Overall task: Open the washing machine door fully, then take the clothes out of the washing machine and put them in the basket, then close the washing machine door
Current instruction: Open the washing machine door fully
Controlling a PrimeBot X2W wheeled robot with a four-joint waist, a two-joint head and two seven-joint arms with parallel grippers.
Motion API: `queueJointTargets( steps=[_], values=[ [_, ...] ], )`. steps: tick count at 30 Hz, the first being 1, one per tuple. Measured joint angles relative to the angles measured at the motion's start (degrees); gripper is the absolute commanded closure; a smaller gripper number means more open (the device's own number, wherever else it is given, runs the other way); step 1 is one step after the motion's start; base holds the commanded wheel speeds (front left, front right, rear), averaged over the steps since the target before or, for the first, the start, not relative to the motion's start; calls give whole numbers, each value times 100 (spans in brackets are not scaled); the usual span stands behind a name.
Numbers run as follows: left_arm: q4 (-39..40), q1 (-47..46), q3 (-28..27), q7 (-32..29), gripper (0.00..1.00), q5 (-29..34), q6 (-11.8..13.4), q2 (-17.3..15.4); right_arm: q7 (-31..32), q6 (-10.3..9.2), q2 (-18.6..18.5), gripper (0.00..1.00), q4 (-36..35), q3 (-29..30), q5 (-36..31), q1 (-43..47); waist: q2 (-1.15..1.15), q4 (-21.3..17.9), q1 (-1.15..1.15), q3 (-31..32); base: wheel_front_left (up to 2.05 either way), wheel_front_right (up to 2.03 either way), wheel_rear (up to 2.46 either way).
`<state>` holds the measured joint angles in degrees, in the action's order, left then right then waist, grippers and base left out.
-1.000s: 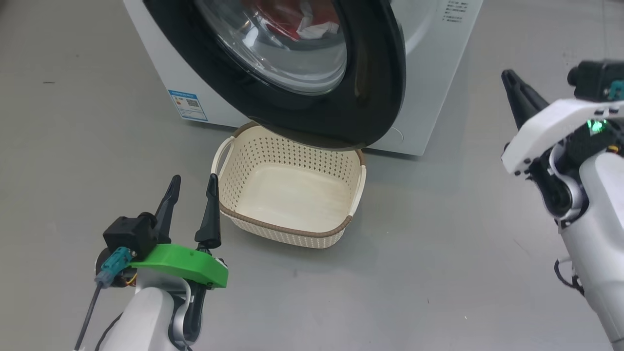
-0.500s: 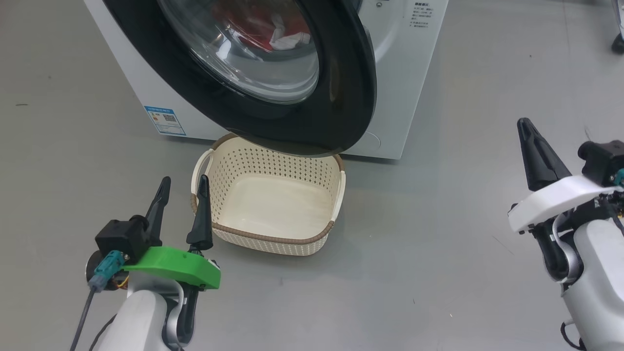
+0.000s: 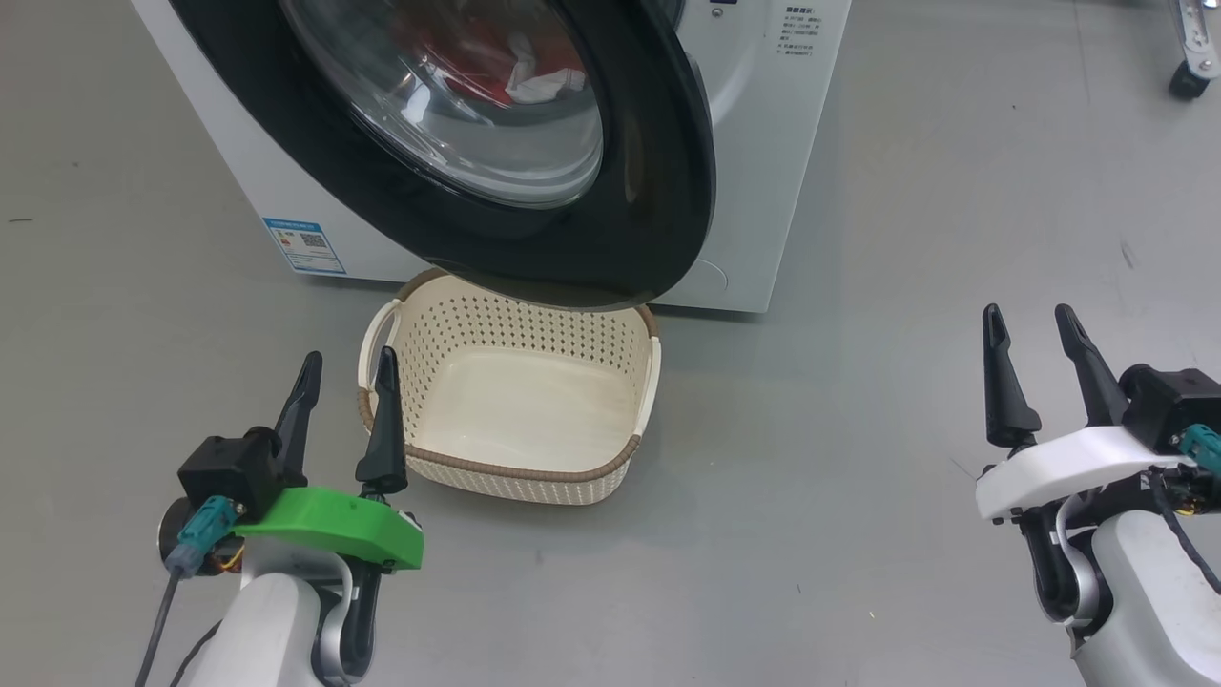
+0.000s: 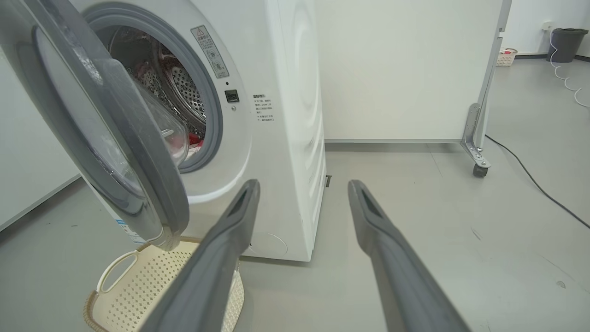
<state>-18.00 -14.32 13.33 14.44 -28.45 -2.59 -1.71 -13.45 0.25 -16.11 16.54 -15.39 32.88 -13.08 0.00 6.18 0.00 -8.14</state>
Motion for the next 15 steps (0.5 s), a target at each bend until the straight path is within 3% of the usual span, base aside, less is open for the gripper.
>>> queueJointTargets(
  steps=[15],
  values=[
    [-8, 45, -12, 0, 0, 85, -22, 0, -54, -100, 91, 0, -354, 56, -112, 275, 0, -35, 0, 41, 0, 0, 0]
  ],
)
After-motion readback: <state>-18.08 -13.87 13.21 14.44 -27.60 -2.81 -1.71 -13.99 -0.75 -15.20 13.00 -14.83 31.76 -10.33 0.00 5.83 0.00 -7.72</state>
